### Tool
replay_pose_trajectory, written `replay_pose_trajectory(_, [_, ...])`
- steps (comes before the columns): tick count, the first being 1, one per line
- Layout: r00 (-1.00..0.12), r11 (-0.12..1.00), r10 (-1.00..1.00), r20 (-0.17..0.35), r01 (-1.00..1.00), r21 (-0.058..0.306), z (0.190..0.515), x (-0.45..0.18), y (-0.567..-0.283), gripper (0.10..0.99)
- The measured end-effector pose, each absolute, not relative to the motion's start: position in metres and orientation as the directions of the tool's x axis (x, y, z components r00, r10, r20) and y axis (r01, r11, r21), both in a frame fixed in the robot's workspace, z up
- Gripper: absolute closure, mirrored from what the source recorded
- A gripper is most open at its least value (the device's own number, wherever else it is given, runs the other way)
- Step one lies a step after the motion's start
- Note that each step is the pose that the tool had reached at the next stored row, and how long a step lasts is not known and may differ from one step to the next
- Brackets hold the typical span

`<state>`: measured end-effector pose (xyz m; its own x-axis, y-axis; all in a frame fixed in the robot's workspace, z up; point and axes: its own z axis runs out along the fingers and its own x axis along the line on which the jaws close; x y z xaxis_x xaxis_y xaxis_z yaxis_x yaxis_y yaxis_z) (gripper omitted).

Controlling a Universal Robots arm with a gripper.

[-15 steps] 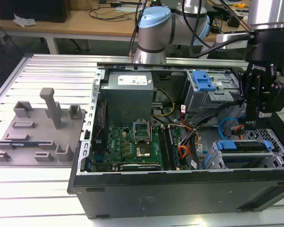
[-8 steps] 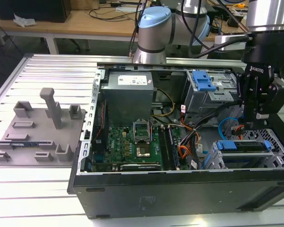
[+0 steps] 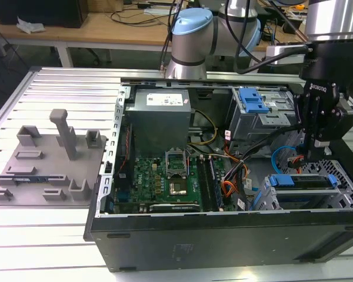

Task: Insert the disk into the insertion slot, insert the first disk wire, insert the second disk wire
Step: 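Insert the first disk wire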

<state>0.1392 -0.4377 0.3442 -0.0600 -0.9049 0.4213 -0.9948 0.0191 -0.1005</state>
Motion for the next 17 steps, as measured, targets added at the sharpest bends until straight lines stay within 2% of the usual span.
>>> replay_pose_trajectory(17, [-0.042,-0.001,-0.906,0.421,-0.995,-0.101,0.3428,0.1392,-0.4279,0.831])
